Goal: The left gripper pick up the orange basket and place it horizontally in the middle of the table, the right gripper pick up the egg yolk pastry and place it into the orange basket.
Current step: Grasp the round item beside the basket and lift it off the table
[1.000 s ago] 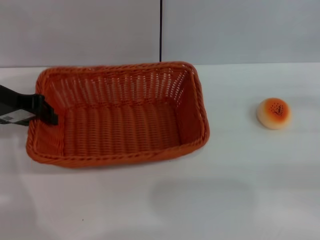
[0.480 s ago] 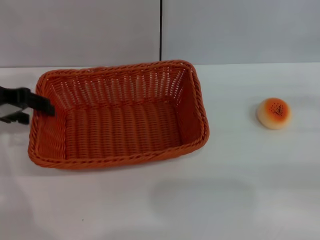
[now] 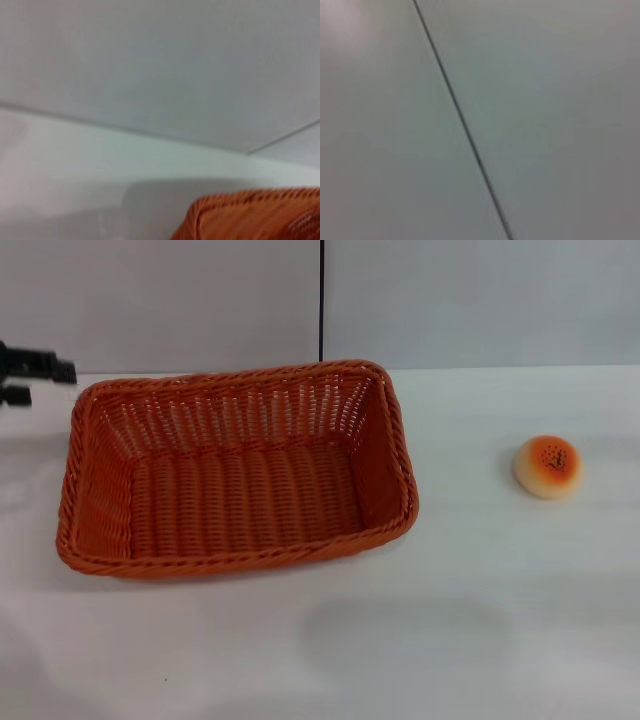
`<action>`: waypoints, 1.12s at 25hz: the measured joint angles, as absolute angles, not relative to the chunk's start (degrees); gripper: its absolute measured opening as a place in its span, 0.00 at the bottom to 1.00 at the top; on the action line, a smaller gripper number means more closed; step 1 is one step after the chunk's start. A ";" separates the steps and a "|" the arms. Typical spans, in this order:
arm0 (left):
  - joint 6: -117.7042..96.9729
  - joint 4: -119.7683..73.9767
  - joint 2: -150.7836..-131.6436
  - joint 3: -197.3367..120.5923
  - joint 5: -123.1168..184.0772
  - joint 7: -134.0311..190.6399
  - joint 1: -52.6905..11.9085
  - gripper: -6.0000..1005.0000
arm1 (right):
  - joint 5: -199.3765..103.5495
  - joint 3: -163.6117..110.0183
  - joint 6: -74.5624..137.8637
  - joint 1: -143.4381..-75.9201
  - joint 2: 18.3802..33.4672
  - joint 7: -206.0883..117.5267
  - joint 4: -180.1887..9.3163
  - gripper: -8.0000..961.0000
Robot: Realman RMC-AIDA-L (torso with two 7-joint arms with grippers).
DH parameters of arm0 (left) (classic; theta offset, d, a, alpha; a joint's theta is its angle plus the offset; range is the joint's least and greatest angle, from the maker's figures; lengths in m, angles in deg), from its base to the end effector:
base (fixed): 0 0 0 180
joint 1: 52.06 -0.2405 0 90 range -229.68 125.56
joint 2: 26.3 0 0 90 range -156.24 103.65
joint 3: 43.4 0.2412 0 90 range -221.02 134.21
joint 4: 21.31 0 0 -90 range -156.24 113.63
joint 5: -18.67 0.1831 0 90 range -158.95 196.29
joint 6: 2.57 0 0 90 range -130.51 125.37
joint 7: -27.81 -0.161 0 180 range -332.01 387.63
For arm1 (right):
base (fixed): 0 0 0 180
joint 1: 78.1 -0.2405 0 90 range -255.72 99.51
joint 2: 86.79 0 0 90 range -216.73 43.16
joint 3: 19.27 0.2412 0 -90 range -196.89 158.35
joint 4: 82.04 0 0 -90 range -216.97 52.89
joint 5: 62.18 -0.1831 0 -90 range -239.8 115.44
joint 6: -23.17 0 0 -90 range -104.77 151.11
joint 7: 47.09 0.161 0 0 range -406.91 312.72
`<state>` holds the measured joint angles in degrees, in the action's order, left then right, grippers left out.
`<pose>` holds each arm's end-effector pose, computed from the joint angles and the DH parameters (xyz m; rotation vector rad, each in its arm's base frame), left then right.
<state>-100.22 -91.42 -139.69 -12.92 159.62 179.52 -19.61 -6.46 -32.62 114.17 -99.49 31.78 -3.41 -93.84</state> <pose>-0.2579 0.3327 0.1168 -2.0175 -1.7251 -0.3131 0.3094 0.2913 0.1300 -1.2002 0.4747 1.2158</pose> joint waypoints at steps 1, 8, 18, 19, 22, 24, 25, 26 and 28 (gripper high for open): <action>-100.22 -91.42 -139.69 -12.92 159.62 179.52 -19.61 0.78 | -4.65 -33.46 113.57 -99.12 31.75 -1.99 -95.51 0.71; -92.60 -91.19 -141.01 -16.87 146.40 162.93 -23.64 0.78 | 12.65 -35.89 103.66 -98.04 31.76 16.46 -110.98 0.71; -83.32 -77.72 -144.00 -16.75 116.28 129.43 -31.75 0.77 | 55.21 -37.16 103.53 -99.64 30.49 63.31 -140.54 0.71; -83.36 -75.66 -144.03 -16.93 113.81 125.48 -32.40 0.77 | 58.26 -37.16 105.53 -100.31 30.10 66.17 -141.93 0.71; -83.41 -73.77 -144.52 -16.60 110.84 117.72 -33.80 0.77 | 68.39 -37.17 113.24 -104.07 28.32 74.85 -144.67 0.71; -83.49 -71.43 -144.67 -16.35 109.08 112.98 -34.38 0.77 | 74.29 -37.25 117.91 -107.04 27.25 78.42 -144.79 0.71; -83.55 -69.98 -144.59 -16.32 108.34 111.31 -34.43 0.77 | 77.30 -37.62 120.19 -108.67 26.70 80.13 -144.29 0.71; -83.58 -68.59 -144.53 -16.32 107.67 109.76 -34.44 0.77 | 79.13 -38.07 121.85 -109.82 26.35 81.23 -143.77 0.71; -83.69 -66.68 -144.59 -16.25 106.85 105.50 -34.68 0.77 | 81.06 -40.42 123.61 -111.72 25.96 83.43 -142.20 0.71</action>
